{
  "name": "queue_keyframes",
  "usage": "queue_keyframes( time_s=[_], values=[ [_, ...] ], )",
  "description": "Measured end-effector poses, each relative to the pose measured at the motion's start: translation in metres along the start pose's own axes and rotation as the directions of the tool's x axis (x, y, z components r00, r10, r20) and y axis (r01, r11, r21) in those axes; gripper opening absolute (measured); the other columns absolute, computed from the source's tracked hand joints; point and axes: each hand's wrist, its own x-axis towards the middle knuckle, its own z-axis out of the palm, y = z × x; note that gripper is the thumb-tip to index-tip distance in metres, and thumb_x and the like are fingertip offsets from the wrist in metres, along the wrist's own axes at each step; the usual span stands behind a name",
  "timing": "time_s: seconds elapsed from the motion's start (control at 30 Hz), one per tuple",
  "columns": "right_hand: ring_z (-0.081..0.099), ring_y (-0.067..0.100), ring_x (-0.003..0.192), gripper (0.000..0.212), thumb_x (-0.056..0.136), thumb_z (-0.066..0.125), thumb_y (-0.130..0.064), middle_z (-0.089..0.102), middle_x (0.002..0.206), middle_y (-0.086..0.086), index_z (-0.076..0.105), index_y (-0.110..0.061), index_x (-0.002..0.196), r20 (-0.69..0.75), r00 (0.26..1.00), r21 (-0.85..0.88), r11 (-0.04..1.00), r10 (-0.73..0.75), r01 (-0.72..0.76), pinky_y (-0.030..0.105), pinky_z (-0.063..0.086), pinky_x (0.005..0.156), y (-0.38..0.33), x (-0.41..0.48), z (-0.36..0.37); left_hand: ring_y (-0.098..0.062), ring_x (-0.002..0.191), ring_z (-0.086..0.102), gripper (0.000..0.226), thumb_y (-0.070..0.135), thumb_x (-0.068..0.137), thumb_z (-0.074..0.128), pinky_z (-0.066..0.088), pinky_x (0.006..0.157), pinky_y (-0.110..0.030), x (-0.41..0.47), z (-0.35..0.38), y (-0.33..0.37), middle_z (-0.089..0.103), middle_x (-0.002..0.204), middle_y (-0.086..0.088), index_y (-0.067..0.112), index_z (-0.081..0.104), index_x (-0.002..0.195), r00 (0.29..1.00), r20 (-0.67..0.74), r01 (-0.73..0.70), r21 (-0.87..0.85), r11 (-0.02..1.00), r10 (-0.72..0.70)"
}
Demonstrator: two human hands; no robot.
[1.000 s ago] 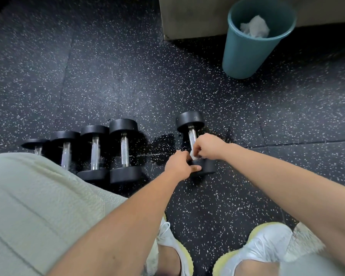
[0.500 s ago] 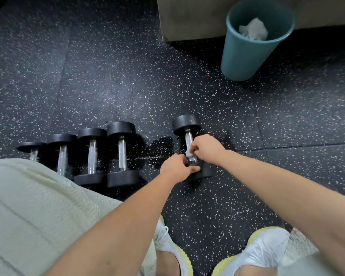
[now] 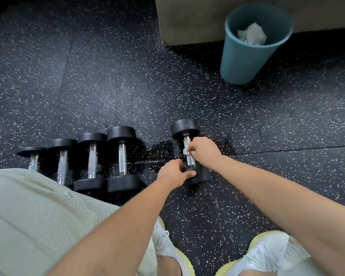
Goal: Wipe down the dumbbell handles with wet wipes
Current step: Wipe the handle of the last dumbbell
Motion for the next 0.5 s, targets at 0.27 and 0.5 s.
queue_keyframes(
  time_s=[0.27, 0.5],
  values=[
    [0.061, 0.025, 0.084, 0.022, 0.093, 0.057, -0.016, 0.065, 0.097, -0.002, 0.078, -0.025, 0.094, -0.19, 0.97, 0.121, 0.984, 0.154, -0.132, 0.034, 0.042, 0.071, -0.013, 0.023, -0.002, -0.02, 0.098, 0.062, 0.049, 0.064, 0.087, 0.071, 0.051, 0.084, -0.038, 0.006, 0.007, -0.007, 0.066, 0.107, 0.006, 0.026, 0.06, 0.114, 1.0, -0.017, 0.004, -0.033, 0.999, -0.005],
    [0.067, 0.021, 0.097, 0.014, 0.09, 0.068, -0.018, 0.072, 0.103, -0.005, 0.078, -0.026, 0.093, 0.084, 0.996, 0.037, 0.999, -0.008, 0.005, 0.034, 0.052, 0.084, 0.0, -0.006, -0.005, -0.02, 0.099, 0.063, 0.048, 0.059, 0.085, 0.076, 0.054, 0.091, -0.041, 0.008, 0.005, -0.02, 0.067, 0.109, 0.005, 0.024, 0.061, 0.115, 1.0, 0.01, 0.018, -0.122, 0.992, -0.017]
  ],
)
